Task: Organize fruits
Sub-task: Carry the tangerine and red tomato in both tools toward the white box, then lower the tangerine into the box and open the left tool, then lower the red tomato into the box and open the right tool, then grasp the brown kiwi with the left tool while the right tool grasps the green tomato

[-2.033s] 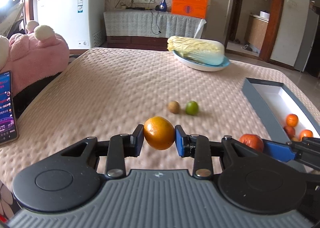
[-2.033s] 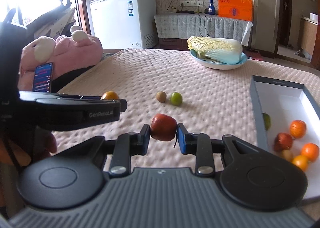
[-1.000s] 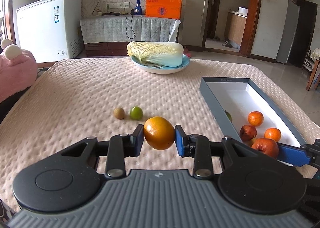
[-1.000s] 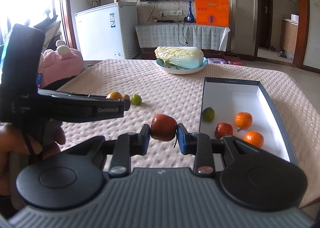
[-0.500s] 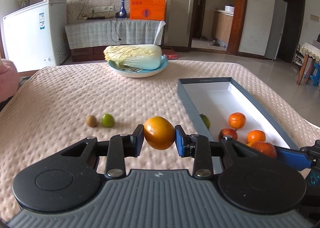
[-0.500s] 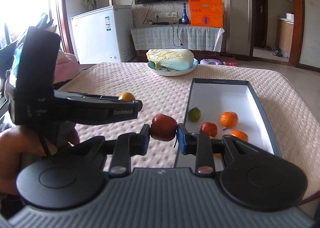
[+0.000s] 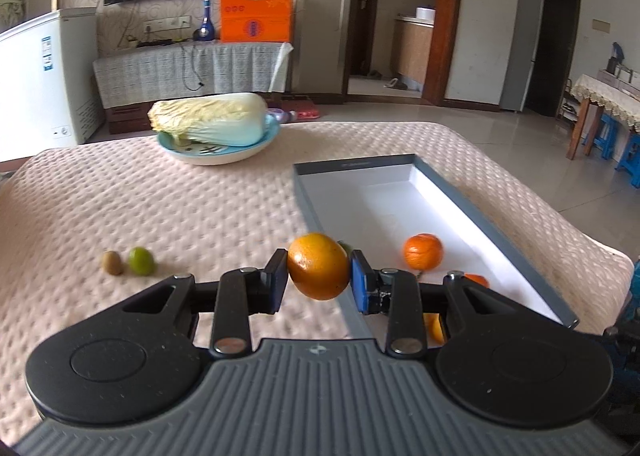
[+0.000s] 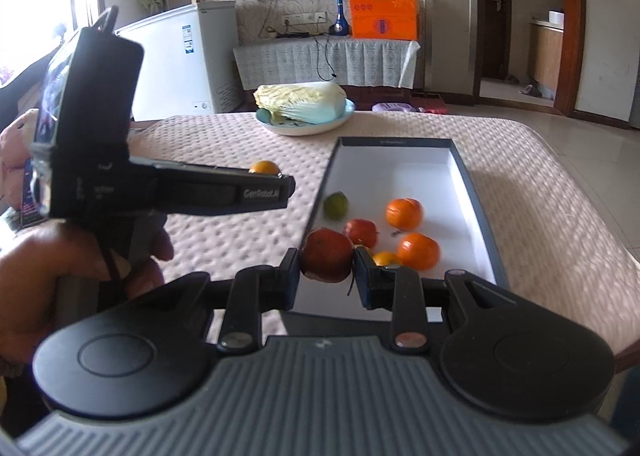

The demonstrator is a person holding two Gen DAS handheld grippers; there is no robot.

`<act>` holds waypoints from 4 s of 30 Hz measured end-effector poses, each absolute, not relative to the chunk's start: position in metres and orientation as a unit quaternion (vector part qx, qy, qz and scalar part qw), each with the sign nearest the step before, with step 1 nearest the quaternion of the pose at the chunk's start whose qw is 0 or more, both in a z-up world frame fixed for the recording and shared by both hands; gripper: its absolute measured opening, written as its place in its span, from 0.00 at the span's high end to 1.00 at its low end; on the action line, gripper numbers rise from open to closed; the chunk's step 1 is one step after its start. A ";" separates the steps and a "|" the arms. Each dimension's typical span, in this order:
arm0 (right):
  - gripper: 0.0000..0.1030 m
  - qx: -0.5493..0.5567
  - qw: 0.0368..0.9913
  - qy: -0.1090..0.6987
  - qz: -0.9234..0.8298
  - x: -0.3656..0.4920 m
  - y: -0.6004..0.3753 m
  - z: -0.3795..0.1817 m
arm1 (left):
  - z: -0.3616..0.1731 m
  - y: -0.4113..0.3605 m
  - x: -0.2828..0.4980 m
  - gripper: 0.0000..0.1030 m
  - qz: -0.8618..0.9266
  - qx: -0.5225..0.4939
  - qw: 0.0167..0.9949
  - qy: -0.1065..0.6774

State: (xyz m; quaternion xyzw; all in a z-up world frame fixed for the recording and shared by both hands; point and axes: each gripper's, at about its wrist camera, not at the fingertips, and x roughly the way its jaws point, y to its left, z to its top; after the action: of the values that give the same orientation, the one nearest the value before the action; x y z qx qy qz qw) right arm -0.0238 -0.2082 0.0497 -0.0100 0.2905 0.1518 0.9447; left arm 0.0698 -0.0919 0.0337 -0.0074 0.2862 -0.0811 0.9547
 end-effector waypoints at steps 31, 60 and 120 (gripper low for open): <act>0.69 0.004 0.943 0.310 0.117 -0.020 -0.247 0.043 | 0.005 -0.167 0.142 0.62 -0.137 0.023 0.943 0.301; 0.69 0.005 0.945 0.306 0.117 -0.014 -0.242 0.038 | 0.023 -0.155 0.130 0.45 -0.136 0.010 0.950 0.283; 0.55 0.006 0.957 0.238 0.167 0.071 -0.085 0.028 | 0.036 0.086 0.096 0.34 0.028 -0.044 0.964 0.261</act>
State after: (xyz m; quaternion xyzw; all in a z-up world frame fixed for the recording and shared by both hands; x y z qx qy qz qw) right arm 0.0708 -0.0848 0.0275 0.0063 0.2384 0.1673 0.9566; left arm 0.0960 0.0856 0.0365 -0.0440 0.2605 0.0281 0.9640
